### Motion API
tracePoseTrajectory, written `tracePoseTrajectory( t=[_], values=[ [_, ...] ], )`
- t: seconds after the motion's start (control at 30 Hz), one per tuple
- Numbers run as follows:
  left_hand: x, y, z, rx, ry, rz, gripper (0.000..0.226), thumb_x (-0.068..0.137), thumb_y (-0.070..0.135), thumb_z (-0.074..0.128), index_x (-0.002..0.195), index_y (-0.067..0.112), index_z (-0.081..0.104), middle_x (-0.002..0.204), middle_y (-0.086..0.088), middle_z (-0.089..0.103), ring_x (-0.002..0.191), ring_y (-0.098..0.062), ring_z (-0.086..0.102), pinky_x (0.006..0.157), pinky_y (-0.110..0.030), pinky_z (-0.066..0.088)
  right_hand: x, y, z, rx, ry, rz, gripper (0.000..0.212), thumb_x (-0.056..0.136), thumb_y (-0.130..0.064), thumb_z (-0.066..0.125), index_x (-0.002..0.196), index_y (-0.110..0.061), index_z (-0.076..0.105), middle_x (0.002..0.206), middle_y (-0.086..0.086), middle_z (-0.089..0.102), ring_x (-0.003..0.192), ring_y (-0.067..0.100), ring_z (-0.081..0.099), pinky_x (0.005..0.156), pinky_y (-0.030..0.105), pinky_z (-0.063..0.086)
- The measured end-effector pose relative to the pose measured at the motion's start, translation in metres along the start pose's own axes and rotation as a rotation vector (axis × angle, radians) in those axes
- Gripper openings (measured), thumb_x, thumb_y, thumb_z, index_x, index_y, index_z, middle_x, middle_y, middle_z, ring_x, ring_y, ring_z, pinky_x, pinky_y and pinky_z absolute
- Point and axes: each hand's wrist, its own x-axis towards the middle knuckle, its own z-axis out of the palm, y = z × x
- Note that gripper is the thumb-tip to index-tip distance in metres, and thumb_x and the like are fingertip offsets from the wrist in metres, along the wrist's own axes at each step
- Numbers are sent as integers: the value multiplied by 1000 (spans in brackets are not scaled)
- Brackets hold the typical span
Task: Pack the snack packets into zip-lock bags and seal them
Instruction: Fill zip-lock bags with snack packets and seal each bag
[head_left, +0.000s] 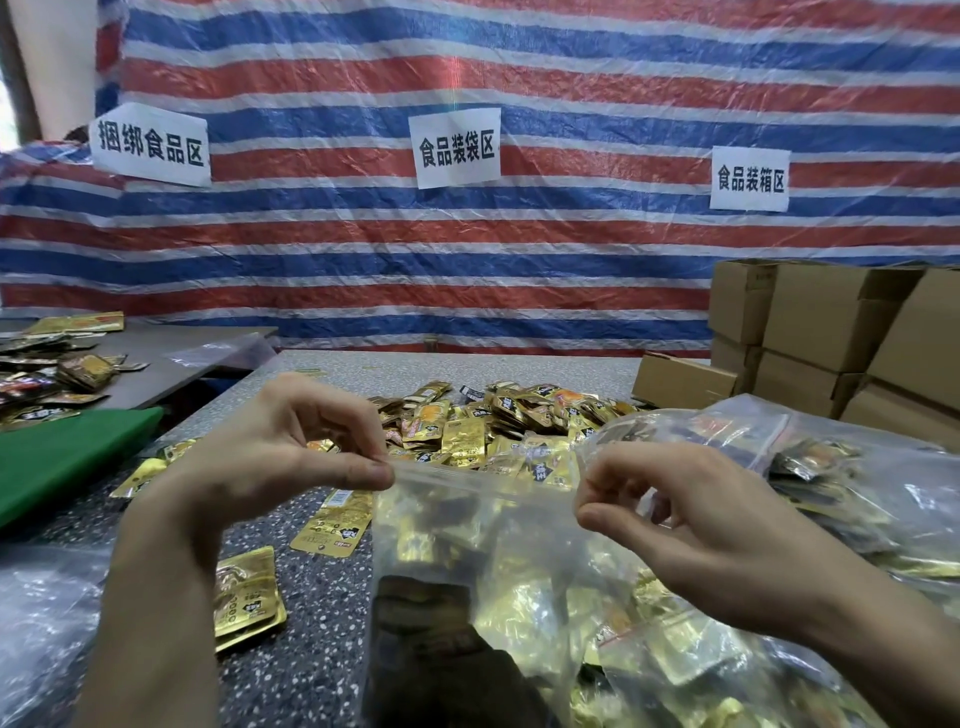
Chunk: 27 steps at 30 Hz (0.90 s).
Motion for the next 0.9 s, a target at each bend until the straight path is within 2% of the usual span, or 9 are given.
tracePoseTrajectory(
  t=[0.3,0.4,0.5,0.67,0.73,0.8,0.83,0.9],
  values=[
    [-1,0,-1,0,12,1,23,64,31,82,69,9,74,69,-9,69,69,-18,64,66,-23,51,-10,14,-4,49,22,15,15,86,-51,57,87,-37,62,88,-22,65,84,7,61,68,33,51],
    [0,1,0,15,10,-6,19,64,21,86,69,7,75,69,-10,69,68,-19,64,66,-24,52,-14,15,-5,66,32,30,16,84,-52,57,89,-38,63,88,-22,66,82,8,62,69,38,53],
    [0,1,0,8,9,-14,12,65,16,80,70,6,75,68,-11,68,67,-19,64,63,-23,51,-17,14,-7,80,46,43,19,83,-55,58,86,-37,65,85,-18,67,80,9,62,68,39,53],
    [-1,4,0,29,19,-34,24,62,30,87,69,11,75,69,-10,68,68,-18,64,63,-21,50,-23,14,-5,68,85,63,36,79,-67,55,72,-32,62,75,-15,67,68,7,60,58,28,47],
    [-1,5,1,52,17,-55,26,62,38,82,69,15,75,71,-9,69,69,-18,65,62,-21,51,-26,14,-2,42,87,78,37,79,-68,55,69,-33,58,71,-16,65,63,7,58,56,29,45],
    [-1,6,1,53,33,-97,28,60,42,82,70,16,76,73,-11,71,68,-22,66,60,-23,53,-28,15,1,101,72,109,38,77,-69,59,68,-32,58,66,-16,63,57,6,56,52,21,39],
    [-1,6,1,55,46,-114,28,61,41,85,71,16,76,73,-12,71,67,-22,67,59,-24,54,-29,15,3,182,63,132,39,75,-69,63,71,-30,60,67,-15,64,55,5,57,53,17,38],
    [-1,7,1,51,65,-130,20,70,31,88,73,16,76,71,-14,70,62,-24,67,56,-25,54,-32,14,10,364,-4,186,43,66,-74,73,87,-38,62,85,-14,70,67,6,65,59,16,46]
  ],
)
